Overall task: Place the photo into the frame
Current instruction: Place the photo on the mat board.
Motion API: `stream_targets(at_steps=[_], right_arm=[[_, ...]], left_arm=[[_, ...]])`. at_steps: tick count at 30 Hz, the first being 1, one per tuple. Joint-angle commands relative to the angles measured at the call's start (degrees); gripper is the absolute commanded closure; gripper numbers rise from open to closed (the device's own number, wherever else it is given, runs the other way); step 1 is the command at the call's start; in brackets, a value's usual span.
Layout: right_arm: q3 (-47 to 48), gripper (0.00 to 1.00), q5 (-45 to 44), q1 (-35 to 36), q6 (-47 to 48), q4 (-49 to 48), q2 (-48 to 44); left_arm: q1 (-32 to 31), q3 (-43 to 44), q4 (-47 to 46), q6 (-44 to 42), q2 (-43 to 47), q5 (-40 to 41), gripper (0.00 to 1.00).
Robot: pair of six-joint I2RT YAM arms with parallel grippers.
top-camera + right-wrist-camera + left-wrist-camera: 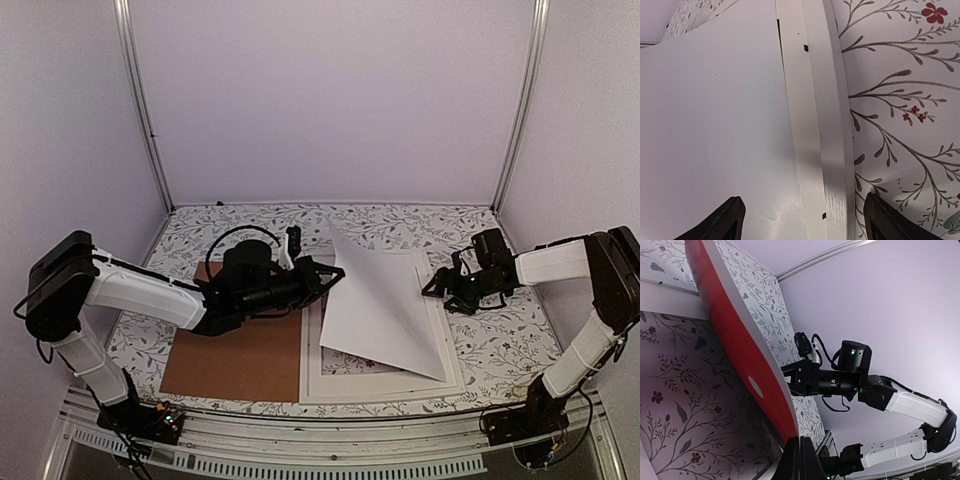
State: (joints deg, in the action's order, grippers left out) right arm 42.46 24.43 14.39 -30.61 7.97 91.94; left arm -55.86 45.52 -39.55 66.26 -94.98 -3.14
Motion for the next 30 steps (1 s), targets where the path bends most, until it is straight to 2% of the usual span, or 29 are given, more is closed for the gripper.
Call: stream_targets(at_steps=[1,6,11,18,30], right_arm=[[0.05,0.14,0.43,-0.64,0.93,0.93,-0.55],[-0.51,0.14,0.62,-0.67,0.99,0.55,0.02],[-0.53,0.14,0.54,-0.76,1.15,0.49,-0.07],[-0.53,0.14,0.62,-0.76,1.32,0.34,0.42],[0.07,0.14,0.46,-0.76,1.51,0.68,0.8]], left_arm=[[-0.76,0.78,-0.56,-0.58,-0.95,-0.42,1.0],[-1.01,2.81,3.75,-4.99,0.2,-0.29,1.0],[-1.0,7.88,15.36,-12.02,0.68,-0.85,0.98],[-0.97,9.02,24.14,-15.34,1.21,-1.43,0.91],[-0.18,4.61,24.44,-12.19,-0.43,-3.73,0.78]])
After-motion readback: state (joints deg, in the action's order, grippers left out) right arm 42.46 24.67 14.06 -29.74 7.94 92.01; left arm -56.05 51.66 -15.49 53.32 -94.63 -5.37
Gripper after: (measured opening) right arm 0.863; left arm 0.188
